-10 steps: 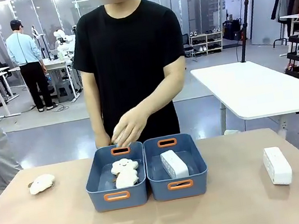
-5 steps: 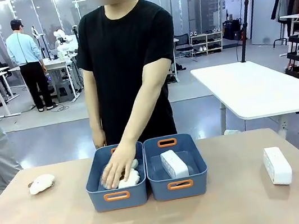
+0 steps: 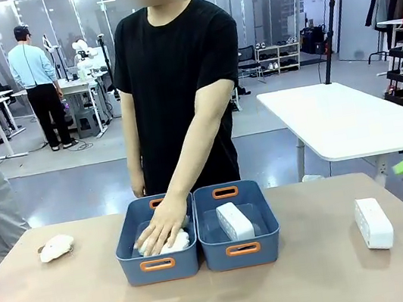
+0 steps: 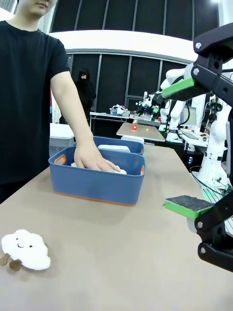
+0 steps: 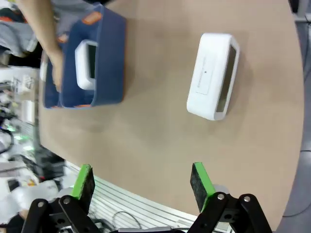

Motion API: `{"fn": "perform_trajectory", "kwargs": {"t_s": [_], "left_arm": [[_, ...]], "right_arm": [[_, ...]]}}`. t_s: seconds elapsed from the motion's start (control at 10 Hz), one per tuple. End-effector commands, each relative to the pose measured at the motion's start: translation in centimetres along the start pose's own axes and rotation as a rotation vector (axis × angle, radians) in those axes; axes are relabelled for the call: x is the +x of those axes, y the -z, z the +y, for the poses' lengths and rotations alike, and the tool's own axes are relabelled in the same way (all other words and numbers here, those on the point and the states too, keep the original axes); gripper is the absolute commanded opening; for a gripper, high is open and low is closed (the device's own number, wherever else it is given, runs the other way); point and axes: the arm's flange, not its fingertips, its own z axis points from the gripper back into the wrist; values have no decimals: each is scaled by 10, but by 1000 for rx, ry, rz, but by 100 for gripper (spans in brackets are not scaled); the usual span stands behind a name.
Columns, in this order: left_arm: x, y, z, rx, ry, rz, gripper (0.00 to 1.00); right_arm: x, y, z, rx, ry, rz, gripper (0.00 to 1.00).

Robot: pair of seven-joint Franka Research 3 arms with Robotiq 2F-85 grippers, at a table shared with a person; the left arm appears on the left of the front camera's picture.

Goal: Sort the digital clocks into the basket.
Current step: Pick up the Digital clock from the table and place it into the empty Plastic storage basket.

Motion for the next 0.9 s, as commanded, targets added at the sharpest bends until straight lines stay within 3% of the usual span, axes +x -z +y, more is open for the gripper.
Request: {"fn": "perform_trajectory", "kwargs": {"t_s": [0.0, 0.2, 0.5, 0.8], "left_arm": [[0, -3, -5, 10, -9, 12, 100], [0, -3, -5, 10, -9, 12, 100], [0, -3, -5, 10, -9, 12, 100], [0, -3, -5, 10, -9, 12, 100]], "right_arm": [[9, 27, 26, -164, 1, 70, 100], [16, 59, 44, -414, 18, 84, 100], [17, 91, 43, -578, 25, 92, 100], [20, 136, 18, -512, -58, 113, 100]]}}
